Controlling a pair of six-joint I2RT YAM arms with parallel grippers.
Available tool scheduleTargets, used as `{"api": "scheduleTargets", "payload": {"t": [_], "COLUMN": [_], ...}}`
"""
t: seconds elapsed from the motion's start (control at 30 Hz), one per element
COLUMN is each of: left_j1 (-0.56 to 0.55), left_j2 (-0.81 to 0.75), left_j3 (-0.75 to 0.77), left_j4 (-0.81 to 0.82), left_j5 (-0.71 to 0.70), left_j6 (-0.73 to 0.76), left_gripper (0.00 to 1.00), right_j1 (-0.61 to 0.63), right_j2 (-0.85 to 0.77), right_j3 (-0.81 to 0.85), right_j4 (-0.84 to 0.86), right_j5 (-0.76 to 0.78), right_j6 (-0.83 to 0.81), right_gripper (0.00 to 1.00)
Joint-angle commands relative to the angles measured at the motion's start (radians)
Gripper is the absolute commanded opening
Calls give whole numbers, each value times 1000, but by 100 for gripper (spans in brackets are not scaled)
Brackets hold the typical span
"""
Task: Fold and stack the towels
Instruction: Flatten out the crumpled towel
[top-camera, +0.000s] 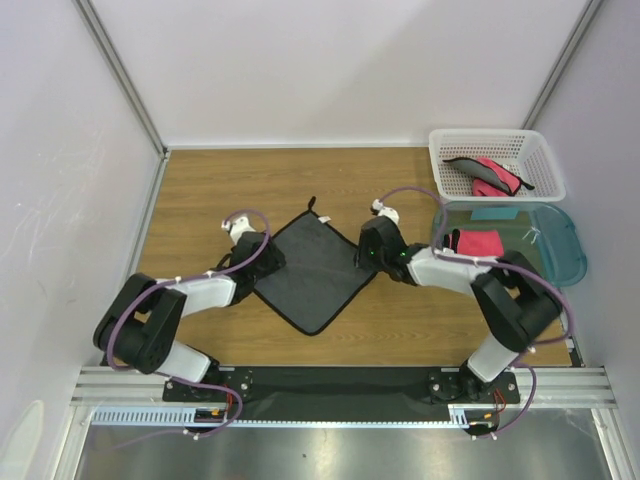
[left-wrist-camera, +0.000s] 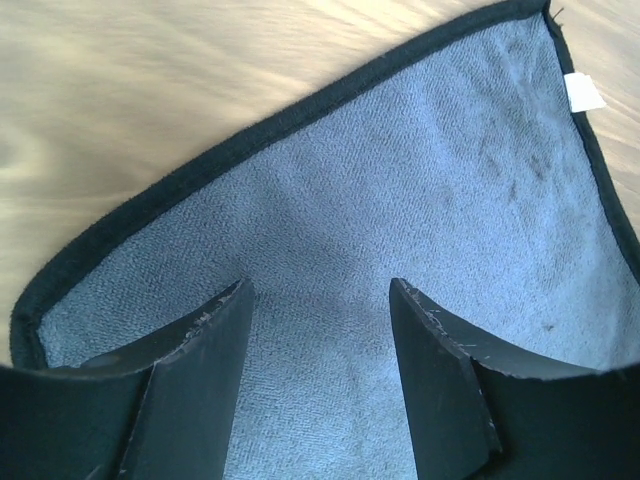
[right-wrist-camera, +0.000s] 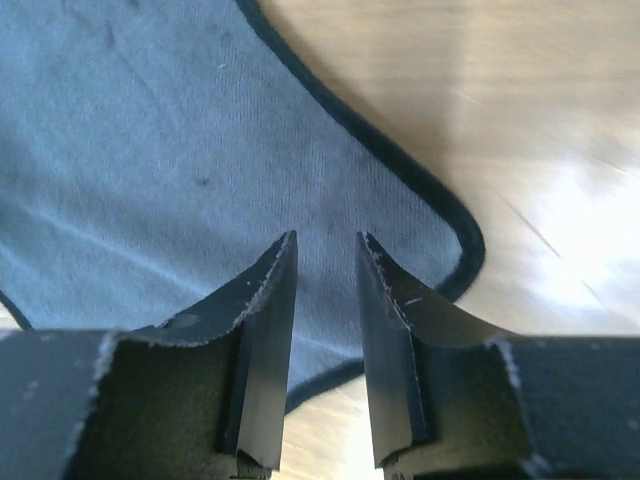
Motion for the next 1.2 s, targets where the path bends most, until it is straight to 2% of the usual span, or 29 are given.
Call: {"api": "scheduleTargets", "payload": {"t": [0.0, 0.17, 0.43, 0.8, 1.07, 1.17], "left_j1": [44, 45, 45, 10, -11, -16], "left_j2": [-86, -212, -319, -480, -511, -490], "left_j3": [-57, -114, -203, -249, -283, -290], "left_j4": [-57, -97, -133, -177, -165, -127], "left_j5": [-45, -92, -91, -40, -30, 25], "left_j6": [-6, -35, -78, -18, 3, 34], "left_gripper": [64, 64, 64, 64, 64, 64], "right_j1": [13, 14, 19, 14, 0, -10], "right_j2": [87, 198, 308, 437, 563, 607], "right_j3": [127, 266, 353, 480, 661, 720], "right_j4": [57, 6, -48, -88, -123, -131], "right_j5": [-44, -33, -81, -84, -80, -84], "right_j6": [-46, -78, -111, -163, -232, -264], "right_gripper": [34, 34, 29, 29, 29, 29]}}
